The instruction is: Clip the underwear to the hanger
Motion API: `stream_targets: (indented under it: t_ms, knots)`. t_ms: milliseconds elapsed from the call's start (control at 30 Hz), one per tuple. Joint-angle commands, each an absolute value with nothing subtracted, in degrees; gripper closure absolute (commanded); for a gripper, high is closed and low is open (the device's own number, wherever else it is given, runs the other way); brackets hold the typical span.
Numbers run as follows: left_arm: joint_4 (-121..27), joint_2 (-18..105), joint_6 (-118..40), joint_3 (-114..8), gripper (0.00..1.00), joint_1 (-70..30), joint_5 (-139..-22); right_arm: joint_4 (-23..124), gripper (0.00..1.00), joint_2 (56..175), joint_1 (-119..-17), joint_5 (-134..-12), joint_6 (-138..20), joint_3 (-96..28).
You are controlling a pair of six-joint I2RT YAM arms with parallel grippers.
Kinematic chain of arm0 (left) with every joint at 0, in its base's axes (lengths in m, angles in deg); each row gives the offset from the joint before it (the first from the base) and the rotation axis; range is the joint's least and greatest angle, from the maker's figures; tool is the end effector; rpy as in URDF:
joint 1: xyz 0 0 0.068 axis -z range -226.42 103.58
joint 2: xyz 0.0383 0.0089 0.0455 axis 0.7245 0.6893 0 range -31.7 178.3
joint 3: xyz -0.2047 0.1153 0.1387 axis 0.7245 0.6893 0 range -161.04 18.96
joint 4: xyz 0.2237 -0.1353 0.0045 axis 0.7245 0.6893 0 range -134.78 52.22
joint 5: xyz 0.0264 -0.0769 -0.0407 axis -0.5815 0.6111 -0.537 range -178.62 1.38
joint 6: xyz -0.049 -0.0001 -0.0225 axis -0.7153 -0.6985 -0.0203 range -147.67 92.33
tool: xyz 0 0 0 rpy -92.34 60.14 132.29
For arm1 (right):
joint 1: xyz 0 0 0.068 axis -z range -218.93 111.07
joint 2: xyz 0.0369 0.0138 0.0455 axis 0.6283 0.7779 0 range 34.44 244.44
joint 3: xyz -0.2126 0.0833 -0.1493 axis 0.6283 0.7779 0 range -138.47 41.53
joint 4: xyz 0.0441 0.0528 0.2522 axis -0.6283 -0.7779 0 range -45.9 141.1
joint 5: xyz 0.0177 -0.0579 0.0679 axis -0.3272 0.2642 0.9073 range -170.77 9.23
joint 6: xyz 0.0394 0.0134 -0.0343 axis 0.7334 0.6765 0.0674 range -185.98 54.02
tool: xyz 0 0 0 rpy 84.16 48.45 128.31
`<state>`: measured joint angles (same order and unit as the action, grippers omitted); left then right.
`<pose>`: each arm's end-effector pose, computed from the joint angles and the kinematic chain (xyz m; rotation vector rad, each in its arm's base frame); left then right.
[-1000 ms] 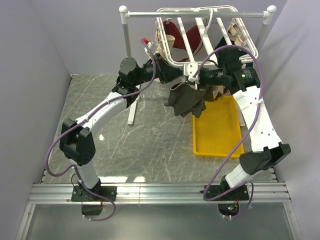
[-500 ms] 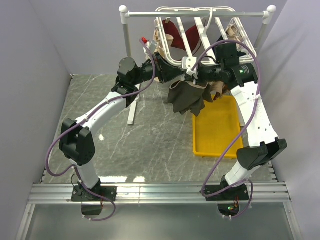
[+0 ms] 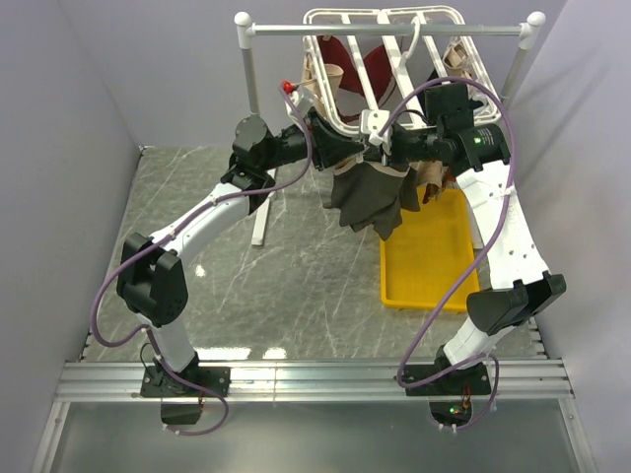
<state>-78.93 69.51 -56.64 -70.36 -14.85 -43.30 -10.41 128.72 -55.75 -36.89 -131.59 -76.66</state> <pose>0.3404 -0.2389 0.4182 0.7835 1.1980 -1.3512 0.2976 0.1158 0.4701 -1.6182 1.2450 0.3280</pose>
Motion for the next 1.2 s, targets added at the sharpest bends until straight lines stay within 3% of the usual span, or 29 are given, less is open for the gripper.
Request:
stream_targets:
  t_ms: [0, 600, 667, 733, 833, 1167]
  knots:
    - [-79.0, 68.7, -52.5, -69.3, 1.00, -14.4, -39.8, -8.7, 1.00, 128.5, -55.6, -34.2, -130.1, -79.7]
    - [-76.8, 68.8, -50.1, -69.5, 0.99, -15.0, -39.0, -7.4, 1.00, 127.1, -55.1, -33.6, -130.6, -79.2]
    - [-75.9, 68.8, -50.1, -70.0, 0.96, -15.0, -39.3, -6.9, 1.00, 127.0, -55.0, -33.6, -130.5, -79.1]
    - [-75.7, 68.9, -50.0, -70.2, 0.82, -15.0, -39.3, -7.0, 1.00, 126.9, -55.0, -33.5, -130.5, -79.1]
    - [-75.6, 69.0, -50.3, -70.6, 0.73, -15.0, -39.3, -6.6, 1.00, 126.7, -55.1, -33.4, -130.3, -79.0]
    - [-74.7, 69.7, -50.0, -72.2, 0.64, -15.0, -40.5, -6.2, 1.00, 126.3, -55.1, -32.8, -130.3, -78.7]
